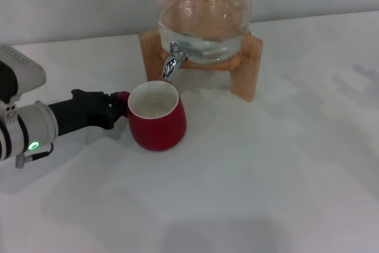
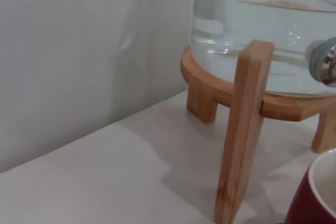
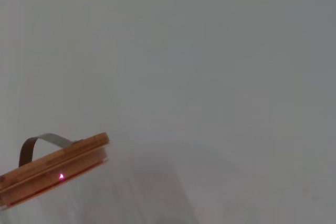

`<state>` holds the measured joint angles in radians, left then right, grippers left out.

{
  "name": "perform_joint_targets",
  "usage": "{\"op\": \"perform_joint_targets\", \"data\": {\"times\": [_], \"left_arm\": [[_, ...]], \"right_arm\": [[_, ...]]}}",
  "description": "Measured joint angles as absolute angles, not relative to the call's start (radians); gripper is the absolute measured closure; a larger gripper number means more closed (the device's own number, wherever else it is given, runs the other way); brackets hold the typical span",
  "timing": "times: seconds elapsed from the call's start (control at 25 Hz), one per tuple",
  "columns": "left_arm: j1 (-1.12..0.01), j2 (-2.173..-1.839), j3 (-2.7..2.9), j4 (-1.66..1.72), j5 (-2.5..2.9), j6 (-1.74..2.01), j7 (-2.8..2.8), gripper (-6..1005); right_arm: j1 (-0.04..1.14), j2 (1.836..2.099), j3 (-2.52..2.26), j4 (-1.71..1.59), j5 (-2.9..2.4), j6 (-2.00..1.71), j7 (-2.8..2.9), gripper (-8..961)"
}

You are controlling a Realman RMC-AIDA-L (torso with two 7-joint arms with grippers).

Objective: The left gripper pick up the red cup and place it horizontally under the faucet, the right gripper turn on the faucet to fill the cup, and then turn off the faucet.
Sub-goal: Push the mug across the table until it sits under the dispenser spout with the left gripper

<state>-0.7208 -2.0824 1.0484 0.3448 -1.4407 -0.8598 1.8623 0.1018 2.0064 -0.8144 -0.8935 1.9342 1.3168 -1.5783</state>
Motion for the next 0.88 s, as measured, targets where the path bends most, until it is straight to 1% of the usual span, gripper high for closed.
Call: {"op": "perform_joint_targets", "data": {"times": [0.44, 0.8, 0.88], "left_arm": [[-0.705, -2.083, 1.047, 0.369, -1.444, -0.862, 1.858, 830], [-0.691, -2.083, 1.059, 0.37, -1.439, -0.883, 1.857, 804], [-0.688, -2.083, 1.059, 0.37, -1.439, -0.883, 1.858, 723]], "right_arm": [[0.099, 2.006, -0.806, -0.893, 1.934, 1.334, -1.578, 173], [0.098, 2.006, -0.805, -0.891, 1.934, 1.336, -1.578, 172], [0.098, 2.006, -0.805, -0.891, 1.934, 1.336, -1.578, 172]]}}
